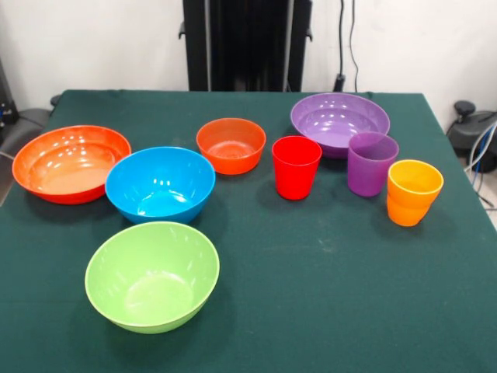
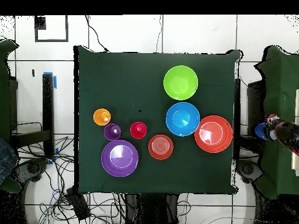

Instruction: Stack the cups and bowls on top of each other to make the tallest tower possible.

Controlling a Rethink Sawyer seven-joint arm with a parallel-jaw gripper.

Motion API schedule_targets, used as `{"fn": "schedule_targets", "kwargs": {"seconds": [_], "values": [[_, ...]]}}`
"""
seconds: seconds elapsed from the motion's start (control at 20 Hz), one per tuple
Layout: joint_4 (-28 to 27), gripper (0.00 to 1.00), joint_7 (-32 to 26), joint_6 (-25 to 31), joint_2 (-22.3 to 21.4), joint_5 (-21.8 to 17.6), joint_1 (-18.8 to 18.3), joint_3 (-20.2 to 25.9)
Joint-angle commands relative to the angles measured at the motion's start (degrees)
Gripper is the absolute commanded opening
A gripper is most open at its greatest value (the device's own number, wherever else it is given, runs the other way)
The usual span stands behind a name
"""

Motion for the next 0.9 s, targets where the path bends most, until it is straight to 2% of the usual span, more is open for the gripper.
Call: {"fn": "schedule_targets", "kwargs": {"seconds": [0.05,0.9], "values": [[-0.4,0.0,-15.8,8.2,-1.1,-1.8,2.1,-2.2],[0.1,0.0,-13.0,7.2,-1.0,-1.7,2.9,-2.3]]}}
